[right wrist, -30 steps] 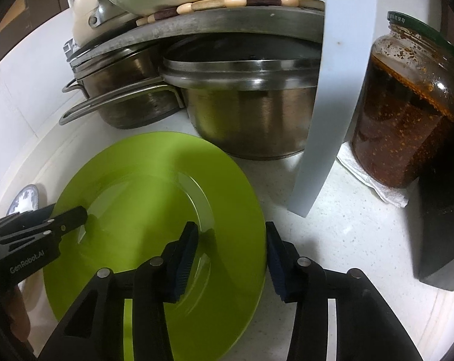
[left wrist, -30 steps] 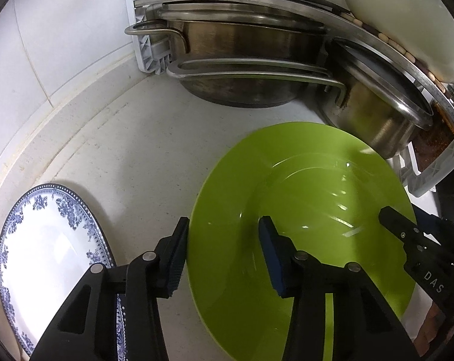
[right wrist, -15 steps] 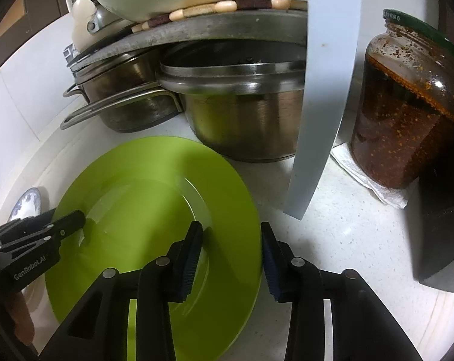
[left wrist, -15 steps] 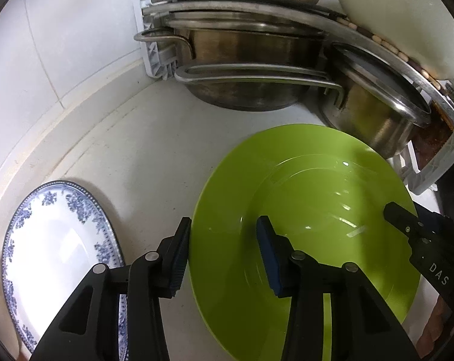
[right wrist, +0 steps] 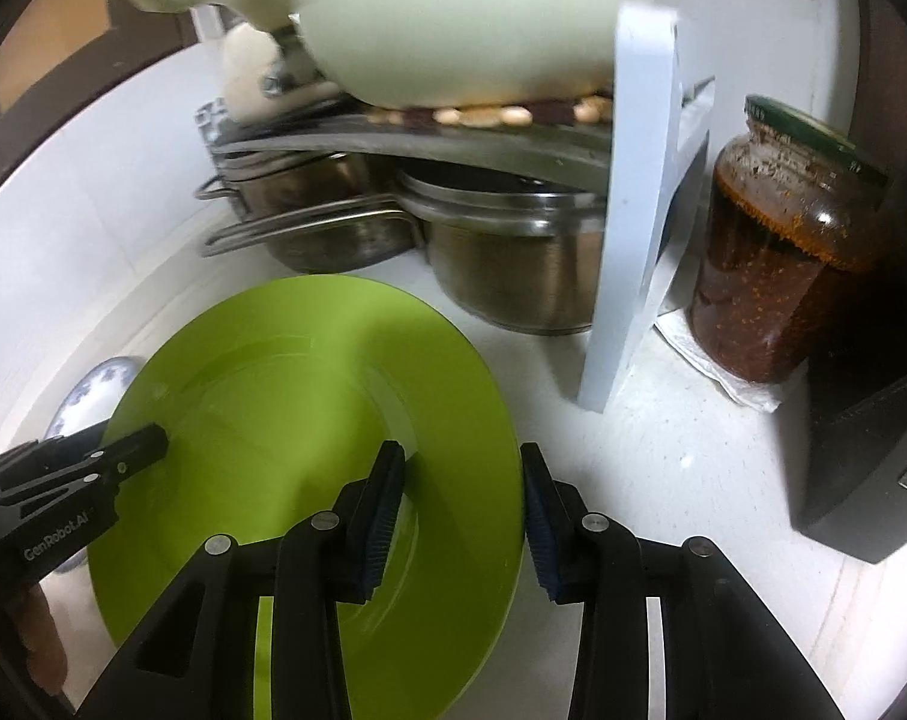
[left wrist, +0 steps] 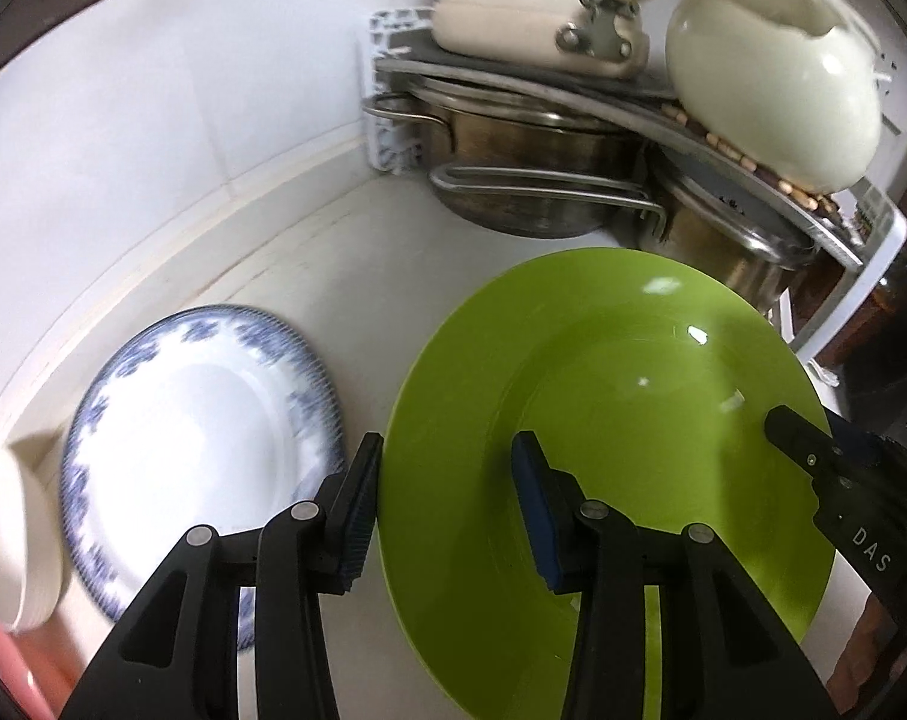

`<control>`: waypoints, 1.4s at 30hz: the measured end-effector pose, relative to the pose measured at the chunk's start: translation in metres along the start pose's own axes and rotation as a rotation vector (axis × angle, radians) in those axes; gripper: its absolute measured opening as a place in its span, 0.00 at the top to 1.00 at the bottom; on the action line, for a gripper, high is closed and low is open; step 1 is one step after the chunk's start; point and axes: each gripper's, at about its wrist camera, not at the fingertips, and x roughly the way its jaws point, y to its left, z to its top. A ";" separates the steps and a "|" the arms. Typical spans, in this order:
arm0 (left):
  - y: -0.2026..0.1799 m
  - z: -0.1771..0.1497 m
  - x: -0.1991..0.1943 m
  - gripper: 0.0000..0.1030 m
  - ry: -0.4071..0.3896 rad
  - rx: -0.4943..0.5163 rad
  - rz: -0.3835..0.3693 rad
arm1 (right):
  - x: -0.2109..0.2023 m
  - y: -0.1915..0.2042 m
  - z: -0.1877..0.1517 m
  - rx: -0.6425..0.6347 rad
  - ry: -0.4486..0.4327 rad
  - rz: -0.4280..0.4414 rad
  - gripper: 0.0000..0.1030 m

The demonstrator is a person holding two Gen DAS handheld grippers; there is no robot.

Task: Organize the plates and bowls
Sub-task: 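Carry the green plate with both grippers over the blue-and-white plate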

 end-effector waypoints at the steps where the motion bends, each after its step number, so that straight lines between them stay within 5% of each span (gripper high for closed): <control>1: 0.001 -0.003 -0.007 0.59 -0.005 -0.007 0.006 | -0.005 0.002 -0.002 -0.004 -0.003 0.005 0.62; 21: 0.058 -0.086 -0.130 0.59 -0.059 -0.209 0.142 | -0.100 0.070 -0.046 -0.145 -0.013 0.156 0.62; 42: 0.145 -0.210 -0.226 0.59 -0.097 -0.449 0.255 | -0.168 0.167 -0.117 -0.341 0.002 0.305 0.62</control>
